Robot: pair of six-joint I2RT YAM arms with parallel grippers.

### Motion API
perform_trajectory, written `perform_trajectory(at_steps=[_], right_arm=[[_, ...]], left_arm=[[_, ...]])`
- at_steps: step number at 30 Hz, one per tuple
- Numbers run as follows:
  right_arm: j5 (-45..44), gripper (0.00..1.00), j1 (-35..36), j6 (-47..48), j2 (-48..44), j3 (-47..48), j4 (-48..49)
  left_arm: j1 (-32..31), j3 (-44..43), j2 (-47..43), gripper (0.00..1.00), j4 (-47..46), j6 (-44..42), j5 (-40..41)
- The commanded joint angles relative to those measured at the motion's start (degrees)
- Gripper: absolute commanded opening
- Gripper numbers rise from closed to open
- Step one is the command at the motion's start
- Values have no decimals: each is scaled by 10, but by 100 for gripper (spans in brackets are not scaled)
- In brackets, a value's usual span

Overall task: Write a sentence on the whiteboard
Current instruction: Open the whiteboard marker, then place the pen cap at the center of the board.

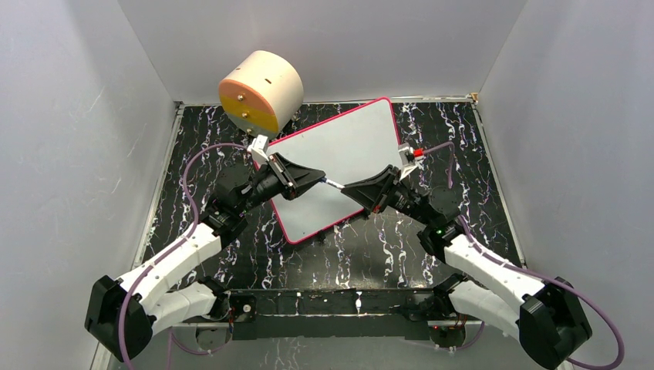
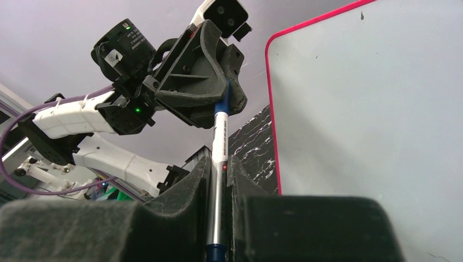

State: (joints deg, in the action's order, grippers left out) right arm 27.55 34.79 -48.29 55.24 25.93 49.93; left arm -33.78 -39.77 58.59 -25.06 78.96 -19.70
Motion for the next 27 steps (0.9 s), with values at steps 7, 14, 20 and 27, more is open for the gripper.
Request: perform_trajectory(at_steps=[7,14,20,27], right_arm=[[-15,0,-3,31,-72,-27,-12],[-11,0,-6,35,-82,-31,-19],[-28,0,-8,86,-111,-6,-97],[-35,0,-7,126,-125,25,-171]], left_arm=[[21,-19,-59,0,32,-69,121],[25,-30,-78,0,64,-99,145],[28,-163,-76,0,261,-253,246],[28,-295,-40,0,464,-412,416]])
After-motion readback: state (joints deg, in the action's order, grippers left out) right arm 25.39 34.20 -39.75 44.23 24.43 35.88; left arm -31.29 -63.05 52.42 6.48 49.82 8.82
